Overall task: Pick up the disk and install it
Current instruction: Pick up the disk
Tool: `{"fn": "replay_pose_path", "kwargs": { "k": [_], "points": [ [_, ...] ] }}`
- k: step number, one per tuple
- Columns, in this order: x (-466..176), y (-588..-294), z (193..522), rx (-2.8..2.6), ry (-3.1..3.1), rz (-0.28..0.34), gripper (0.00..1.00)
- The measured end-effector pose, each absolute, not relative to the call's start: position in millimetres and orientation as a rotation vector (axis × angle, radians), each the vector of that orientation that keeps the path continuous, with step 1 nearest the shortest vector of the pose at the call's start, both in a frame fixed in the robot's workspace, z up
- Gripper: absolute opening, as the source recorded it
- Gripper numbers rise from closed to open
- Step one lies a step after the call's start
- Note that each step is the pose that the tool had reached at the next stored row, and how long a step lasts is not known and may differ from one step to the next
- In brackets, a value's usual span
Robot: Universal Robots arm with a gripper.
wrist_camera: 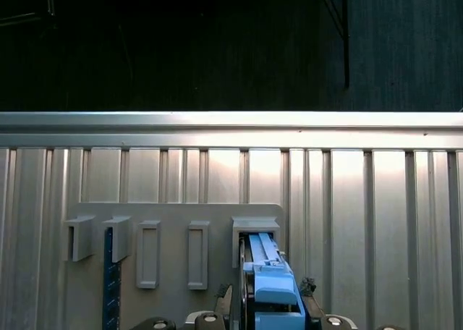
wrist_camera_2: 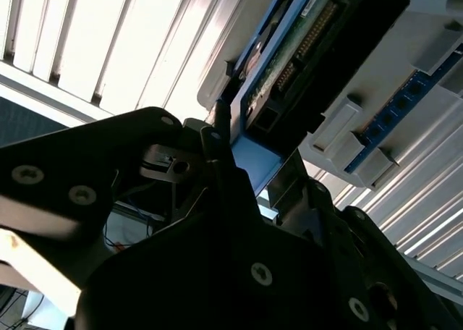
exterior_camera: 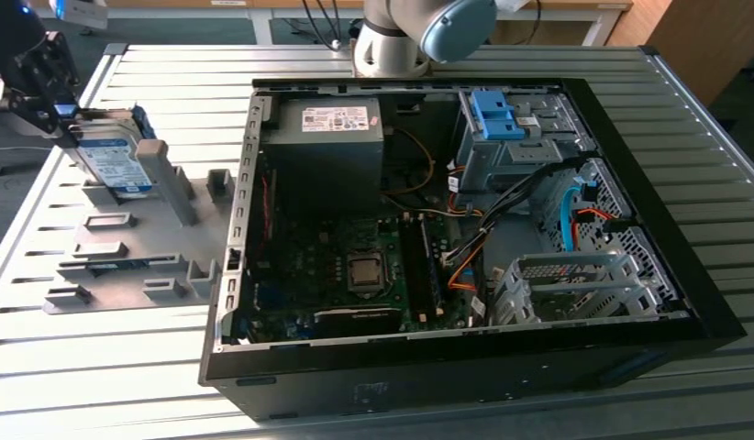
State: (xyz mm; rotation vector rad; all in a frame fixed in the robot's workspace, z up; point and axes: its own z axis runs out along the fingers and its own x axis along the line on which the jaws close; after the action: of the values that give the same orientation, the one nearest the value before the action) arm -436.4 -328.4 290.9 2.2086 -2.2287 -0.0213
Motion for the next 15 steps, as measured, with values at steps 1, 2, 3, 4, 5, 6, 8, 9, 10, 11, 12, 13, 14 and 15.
{"fn": "replay_pose_path", "kwargs": {
  "k": [1,2,3,4,5,6,8,9,10,11,12,13,14,15],
  "points": [
    [-436.3,-328.4,290.6,2.208,-2.228,-0.02,0.46],
    [-436.3,-328.3,290.3,2.208,-2.227,-0.019,0.46],
    [-436.4,-328.3,290.1,2.207,-2.227,-0.019,0.46],
    [-436.4,-328.3,290.0,2.207,-2.227,-0.019,0.46],
    [-436.4,-328.3,289.8,2.207,-2.227,-0.018,0.45],
    [-436.4,-328.3,289.7,2.207,-2.227,-0.018,0.45],
    [-436.4,-328.3,289.6,2.206,-2.226,-0.016,0.38],
    [-436.4,-328.3,289.5,2.206,-2.226,-0.016,0.38],
    [-436.4,-328.3,289.5,2.206,-2.226,-0.016,0.38],
    [-436.4,-328.3,289.5,2.206,-2.226,-0.016,0.37],
    [-436.4,-328.3,289.5,2.206,-2.226,-0.015,0.37],
    [-436.4,-328.3,289.4,2.206,-2.226,-0.015,0.37],
    [-436.4,-328.3,289.4,2.206,-2.226,-0.015,0.37],
    [-436.4,-328.3,289.3,2.205,-2.225,-0.014,0.37]
  ]
}}
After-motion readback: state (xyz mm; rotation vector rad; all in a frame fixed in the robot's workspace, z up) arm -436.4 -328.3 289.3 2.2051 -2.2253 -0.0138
